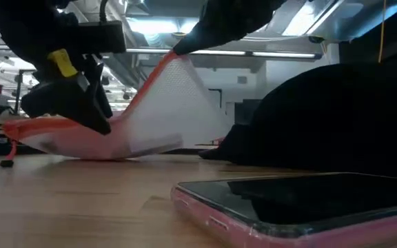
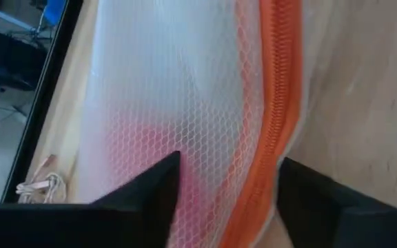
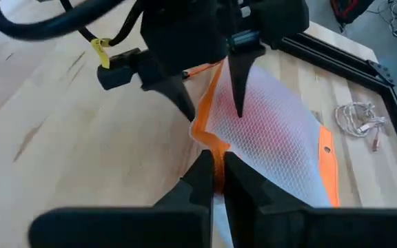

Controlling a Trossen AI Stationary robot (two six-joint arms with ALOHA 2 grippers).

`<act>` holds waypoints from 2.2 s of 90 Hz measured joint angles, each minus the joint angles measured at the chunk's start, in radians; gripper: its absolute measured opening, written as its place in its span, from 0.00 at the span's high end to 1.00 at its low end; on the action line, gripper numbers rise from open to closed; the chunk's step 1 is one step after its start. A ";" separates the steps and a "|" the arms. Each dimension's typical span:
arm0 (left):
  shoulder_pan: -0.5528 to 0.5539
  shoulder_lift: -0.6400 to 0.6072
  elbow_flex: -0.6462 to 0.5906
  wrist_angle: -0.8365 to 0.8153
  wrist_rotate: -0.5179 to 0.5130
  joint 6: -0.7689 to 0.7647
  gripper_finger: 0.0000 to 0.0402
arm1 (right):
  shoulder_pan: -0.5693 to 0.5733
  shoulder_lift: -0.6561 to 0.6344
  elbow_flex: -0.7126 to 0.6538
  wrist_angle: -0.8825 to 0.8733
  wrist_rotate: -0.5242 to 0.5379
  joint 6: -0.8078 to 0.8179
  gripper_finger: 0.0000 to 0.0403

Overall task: Unpack backpack
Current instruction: Put the transparent white zip bag into the black backpack

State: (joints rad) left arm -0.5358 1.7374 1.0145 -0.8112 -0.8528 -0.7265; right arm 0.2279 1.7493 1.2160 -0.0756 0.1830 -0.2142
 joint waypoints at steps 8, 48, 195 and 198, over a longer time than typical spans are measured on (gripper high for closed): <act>-0.006 0.000 0.000 0.000 0.000 0.000 0.69 | 0.000 0.000 0.000 -0.001 0.001 0.000 1.00; -0.007 0.000 0.001 -0.017 0.010 0.000 1.00 | 0.000 -0.003 0.000 -0.004 0.002 0.018 1.00; 0.273 -0.385 -0.003 -0.004 0.098 0.189 1.00 | 0.015 -0.150 0.001 -0.138 0.165 -0.026 0.48; 0.278 -0.390 -0.003 -0.006 0.096 0.202 1.00 | 0.015 -0.150 0.001 -0.140 0.165 -0.025 0.48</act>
State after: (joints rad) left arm -0.2579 1.3477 1.0120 -0.8176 -0.7563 -0.5248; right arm 0.2428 1.5997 1.2171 -0.2155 0.3481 -0.2392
